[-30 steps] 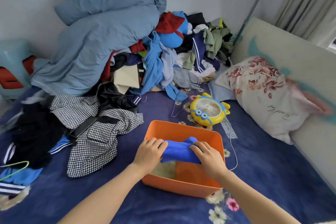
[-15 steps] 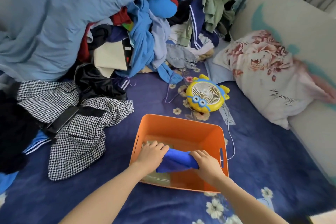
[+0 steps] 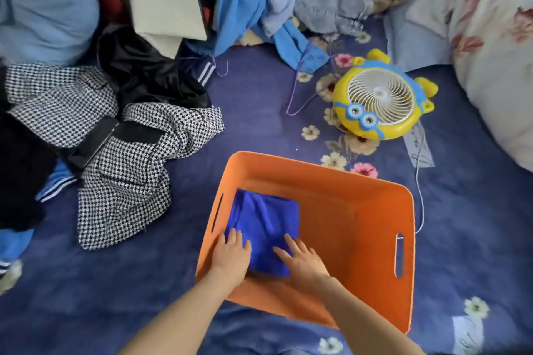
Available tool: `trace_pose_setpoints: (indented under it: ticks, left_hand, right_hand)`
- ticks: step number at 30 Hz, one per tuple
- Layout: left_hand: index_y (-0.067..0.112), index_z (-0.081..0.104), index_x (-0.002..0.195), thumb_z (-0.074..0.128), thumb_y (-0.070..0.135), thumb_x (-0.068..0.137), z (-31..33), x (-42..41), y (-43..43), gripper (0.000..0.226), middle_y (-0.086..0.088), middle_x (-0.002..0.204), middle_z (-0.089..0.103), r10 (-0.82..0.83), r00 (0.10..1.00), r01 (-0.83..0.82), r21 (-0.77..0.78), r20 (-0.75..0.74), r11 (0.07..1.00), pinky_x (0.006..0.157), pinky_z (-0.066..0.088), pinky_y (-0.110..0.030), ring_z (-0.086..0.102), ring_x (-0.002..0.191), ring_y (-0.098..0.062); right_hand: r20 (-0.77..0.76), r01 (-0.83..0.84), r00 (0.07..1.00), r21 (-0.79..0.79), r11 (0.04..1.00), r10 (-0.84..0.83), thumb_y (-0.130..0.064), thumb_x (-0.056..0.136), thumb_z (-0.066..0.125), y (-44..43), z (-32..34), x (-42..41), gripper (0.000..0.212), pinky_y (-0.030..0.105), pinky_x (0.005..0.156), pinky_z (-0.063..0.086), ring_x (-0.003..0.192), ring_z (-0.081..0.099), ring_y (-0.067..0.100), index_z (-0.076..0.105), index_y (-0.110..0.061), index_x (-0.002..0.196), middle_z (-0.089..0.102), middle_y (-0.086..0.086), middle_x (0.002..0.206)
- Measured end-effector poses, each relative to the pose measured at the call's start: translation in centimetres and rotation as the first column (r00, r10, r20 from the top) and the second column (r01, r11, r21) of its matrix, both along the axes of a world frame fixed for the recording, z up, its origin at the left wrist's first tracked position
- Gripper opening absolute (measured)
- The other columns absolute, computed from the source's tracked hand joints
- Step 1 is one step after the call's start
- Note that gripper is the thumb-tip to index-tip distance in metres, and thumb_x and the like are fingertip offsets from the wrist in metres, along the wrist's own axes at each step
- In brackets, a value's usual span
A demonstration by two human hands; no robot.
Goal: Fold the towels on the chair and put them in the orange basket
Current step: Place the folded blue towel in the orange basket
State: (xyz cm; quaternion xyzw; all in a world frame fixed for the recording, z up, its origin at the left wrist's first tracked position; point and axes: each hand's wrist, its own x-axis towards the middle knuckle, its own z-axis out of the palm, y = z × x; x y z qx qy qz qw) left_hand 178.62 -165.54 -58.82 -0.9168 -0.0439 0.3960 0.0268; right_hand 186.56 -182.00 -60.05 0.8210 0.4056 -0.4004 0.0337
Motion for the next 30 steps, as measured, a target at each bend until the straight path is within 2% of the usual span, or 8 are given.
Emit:
trace_pose_setpoints:
  ticks: [2,4,10,15,19,26,28,30]
  left_hand:
    - [0.007,0.030,0.141,0.040,0.017,0.093,-1.3,-1.0,-0.4,0.051,-0.021,0.149,0.024,0.034,0.994,-0.034,-0.001,-0.103,0.999,0.113,0.017,-0.046,0.022,0.138,-0.035]
    - [0.009,0.037,0.138,0.041,0.019,0.092,-2.1,-1.5,-0.5,0.047,-0.018,0.146,0.029,0.059,0.991,-0.062,-0.017,-0.123,0.998,0.109,0.023,-0.043,0.030,0.133,-0.033]
    - [0.010,0.045,0.129,0.041,0.027,0.094,-0.8,-0.3,-0.1,0.039,-0.014,0.136,0.042,0.129,0.986,-0.136,-0.060,-0.105,0.989,0.102,0.031,-0.039,0.037,0.127,-0.030]
    - [0.011,0.051,0.119,0.038,0.021,0.093,2.2,-0.3,-0.5,0.031,-0.010,0.127,0.050,0.152,0.988,-0.148,-0.108,0.029,0.983,0.095,0.035,-0.038,0.041,0.120,-0.028]
    - [0.011,0.052,0.116,0.035,0.020,0.093,4.9,-0.6,-0.1,0.029,-0.008,0.125,0.051,0.145,0.975,-0.122,-0.140,0.168,0.983,0.094,0.035,-0.037,0.042,0.119,-0.026]
    - [0.013,0.054,0.114,0.039,0.025,0.093,9.8,-1.5,1.5,0.029,-0.002,0.121,0.054,0.091,0.921,-0.047,-0.125,0.378,0.991,0.093,0.038,-0.035,0.045,0.118,-0.023]
    - [0.016,0.064,0.099,0.054,0.030,0.082,10.3,-1.6,2.2,0.024,0.000,0.102,0.064,0.110,0.891,-0.042,-0.160,0.441,0.986,0.079,0.047,-0.032,0.059,0.102,-0.022]
    - [0.021,0.069,0.075,0.073,0.035,0.059,11.5,-2.0,2.8,0.022,0.007,0.078,0.068,0.076,0.860,0.003,-0.154,0.505,0.988,0.057,0.051,-0.025,0.067,0.076,-0.016]
  right_hand:
    - [-0.078,-0.029,0.997,-0.056,0.998,0.025,-0.034,0.095,0.046,0.6,-1.4,-0.7,0.057,0.045,0.114,0.017,0.145,-0.001,0.028,0.022,-0.027,0.147,-0.007,0.007,0.158]
    - [-0.110,-0.002,0.994,-0.069,0.998,-0.006,-0.040,0.096,0.042,0.9,-2.3,-0.9,0.053,0.045,0.113,0.019,0.145,-0.002,0.027,0.029,-0.026,0.145,-0.004,0.005,0.158]
    - [-0.100,0.073,0.992,-0.084,0.994,-0.081,-0.032,0.096,0.041,1.0,-1.2,1.0,0.049,0.040,0.111,0.026,0.141,0.017,0.027,0.032,-0.026,0.143,0.007,0.004,0.158]
    - [0.000,0.173,0.985,-0.043,0.984,-0.173,-0.029,0.094,0.041,0.1,2.3,2.0,0.047,0.039,0.107,0.031,0.138,0.024,0.029,0.035,-0.024,0.141,0.012,0.006,0.156]
    - [0.093,0.240,0.967,0.000,0.971,-0.238,-0.030,0.096,0.038,-1.7,6.1,2.3,0.042,0.038,0.104,0.035,0.136,0.028,0.028,0.040,-0.024,0.137,0.017,0.006,0.155]
    - [0.241,0.310,0.914,0.102,0.945,-0.326,-0.030,0.097,0.039,-4.2,12.7,1.8,0.041,0.039,0.106,0.034,0.139,0.025,0.028,0.040,-0.024,0.137,0.016,0.007,0.156]
    - [0.267,0.314,0.903,0.124,0.941,-0.336,-0.027,0.097,0.038,-4.5,13.8,1.8,0.042,0.039,0.107,0.034,0.140,0.024,0.028,0.038,-0.024,0.139,0.016,0.006,0.156]
    - [0.315,0.318,0.882,0.154,0.936,-0.351,-0.026,0.096,0.039,-5.1,15.6,1.0,0.043,0.040,0.107,0.033,0.140,0.022,0.027,0.037,-0.024,0.140,0.016,0.005,0.156]
